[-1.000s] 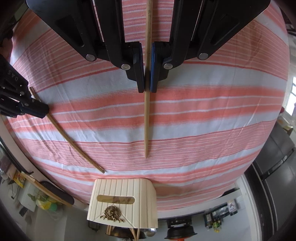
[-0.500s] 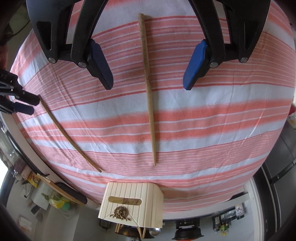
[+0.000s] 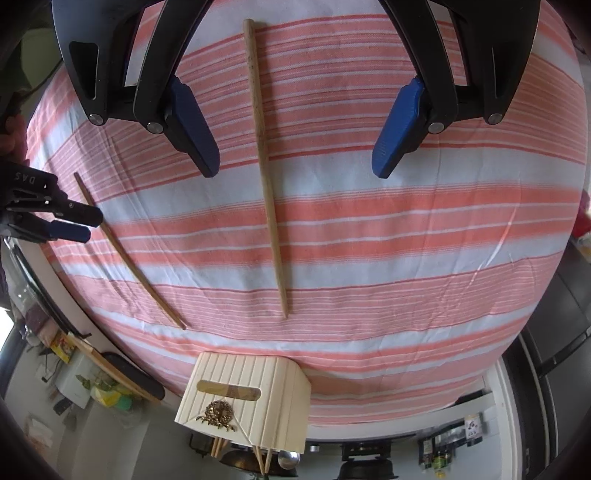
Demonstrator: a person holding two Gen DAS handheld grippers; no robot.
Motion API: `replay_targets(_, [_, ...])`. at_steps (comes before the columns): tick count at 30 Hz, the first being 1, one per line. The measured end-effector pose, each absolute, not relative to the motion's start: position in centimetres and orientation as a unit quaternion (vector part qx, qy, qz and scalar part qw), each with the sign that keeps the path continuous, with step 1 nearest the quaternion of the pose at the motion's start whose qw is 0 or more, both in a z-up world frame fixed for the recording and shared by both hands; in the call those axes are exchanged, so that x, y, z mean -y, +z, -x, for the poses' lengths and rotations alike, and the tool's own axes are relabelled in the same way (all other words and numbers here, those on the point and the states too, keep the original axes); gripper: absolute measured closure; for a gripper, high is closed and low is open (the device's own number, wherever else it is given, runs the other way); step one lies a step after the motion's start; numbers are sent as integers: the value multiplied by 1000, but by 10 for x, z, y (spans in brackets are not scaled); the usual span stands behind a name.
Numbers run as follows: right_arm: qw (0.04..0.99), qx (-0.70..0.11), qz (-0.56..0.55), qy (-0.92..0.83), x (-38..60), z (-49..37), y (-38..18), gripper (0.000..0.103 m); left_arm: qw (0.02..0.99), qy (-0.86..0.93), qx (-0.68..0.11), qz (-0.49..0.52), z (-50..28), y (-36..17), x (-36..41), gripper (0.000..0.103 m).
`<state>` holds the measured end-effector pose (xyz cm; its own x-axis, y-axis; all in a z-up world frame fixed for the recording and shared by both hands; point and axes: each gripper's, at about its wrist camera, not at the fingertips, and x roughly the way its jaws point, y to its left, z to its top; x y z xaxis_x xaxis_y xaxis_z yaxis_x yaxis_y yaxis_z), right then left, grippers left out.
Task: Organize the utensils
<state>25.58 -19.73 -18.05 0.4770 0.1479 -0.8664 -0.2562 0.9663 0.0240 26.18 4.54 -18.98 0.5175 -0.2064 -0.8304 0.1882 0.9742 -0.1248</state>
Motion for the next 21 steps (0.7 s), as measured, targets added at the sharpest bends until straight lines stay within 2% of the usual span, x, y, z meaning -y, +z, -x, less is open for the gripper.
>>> replay_targets(21, [856, -496, 74, 124, 198, -262, -199, 53, 868, -81, -489, -30, -285, -206, -29, 17])
